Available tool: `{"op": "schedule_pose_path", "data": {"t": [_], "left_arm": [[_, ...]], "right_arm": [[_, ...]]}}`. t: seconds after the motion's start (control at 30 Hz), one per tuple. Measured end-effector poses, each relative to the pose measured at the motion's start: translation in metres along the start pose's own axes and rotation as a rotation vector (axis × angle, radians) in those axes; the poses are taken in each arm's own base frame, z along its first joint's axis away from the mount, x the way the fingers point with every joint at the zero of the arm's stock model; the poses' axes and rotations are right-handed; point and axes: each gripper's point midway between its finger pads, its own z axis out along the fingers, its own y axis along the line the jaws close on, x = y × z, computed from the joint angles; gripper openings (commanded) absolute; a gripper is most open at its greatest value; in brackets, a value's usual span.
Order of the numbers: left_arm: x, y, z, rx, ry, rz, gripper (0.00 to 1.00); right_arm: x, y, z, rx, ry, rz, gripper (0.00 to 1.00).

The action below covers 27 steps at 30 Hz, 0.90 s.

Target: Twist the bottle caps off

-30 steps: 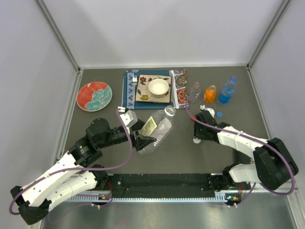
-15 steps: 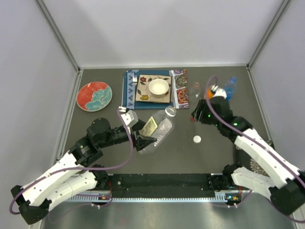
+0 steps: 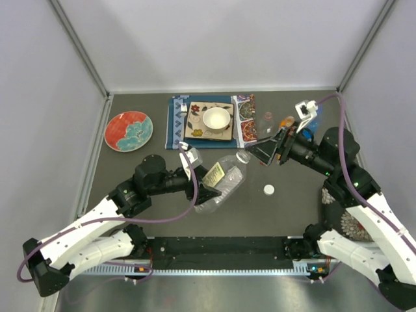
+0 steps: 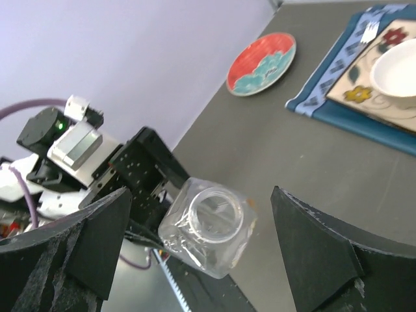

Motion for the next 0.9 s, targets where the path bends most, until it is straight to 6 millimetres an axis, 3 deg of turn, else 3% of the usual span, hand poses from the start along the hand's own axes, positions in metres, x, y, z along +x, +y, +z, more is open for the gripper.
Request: {"op": "schedule_pose_path", "data": {"t": [0.2, 0.3, 0.4, 0.43, 0.5, 0.53, 0.6, 0.63, 0.67, 0.8, 0.83, 0.87, 0.9], "left_arm": [[-0.006, -0.005, 0.002, 0.015, -0.01, 0.0, 0.06], [-0.009, -0.007, 0.003, 0.022, -0.015, 0.001, 0.06], [-0.01, -0.008, 0.003, 0.025, -0.017, 0.003, 0.06], [-0.01, -0.008, 0.003, 0.026, -0.017, 0.004, 0.06], [-0.01, -0.008, 0.004, 0.025, -0.016, 0.004, 0.07], [-0.009, -0.008, 0.004, 0.024, -0.011, 0.001, 0.09], [-0.006, -0.008, 0.004, 0.026, 0.002, -0.005, 0.12], [-0.006, -0.008, 0.004, 0.027, 0.001, -0.004, 0.2], [-0.006, -0.008, 0.004, 0.028, -0.001, -0.003, 0.27], [-0.009, -0.008, 0.006, 0.027, -0.007, 0.0, 0.64], [-0.01, -0.008, 0.006, 0.027, -0.009, 0.002, 0.85], [-0.011, -0.009, 0.007, 0.028, -0.011, 0.003, 0.99], [-0.012, -0.009, 0.007, 0.024, -0.014, 0.006, 0.99]], "right_arm": [[0.032, 0.013, 0.015, -0.067, 0.123, 0.01, 0.84], [0.049, 0.012, 0.022, -0.071, 0.174, 0.016, 0.77], [0.059, 0.01, 0.024, -0.068, 0.205, 0.014, 0.62], [0.059, 0.01, 0.025, -0.064, 0.205, 0.011, 0.5], [0.058, 0.008, 0.025, -0.056, 0.196, 0.003, 0.37], [0.057, 0.007, 0.026, -0.05, 0.187, -0.001, 0.25], [0.054, 0.006, 0.027, -0.045, 0.173, -0.006, 0.12], [0.053, 0.006, 0.026, -0.045, 0.171, -0.01, 0.02], [0.053, 0.006, 0.025, -0.043, 0.169, -0.01, 0.0], [0.05, 0.007, 0.022, -0.042, 0.154, -0.013, 0.0], [0.049, 0.007, 0.021, -0.039, 0.149, -0.015, 0.0], [0.048, 0.007, 0.019, -0.034, 0.144, -0.018, 0.0], [0.047, 0.005, 0.018, -0.021, 0.138, -0.022, 0.0]]}}
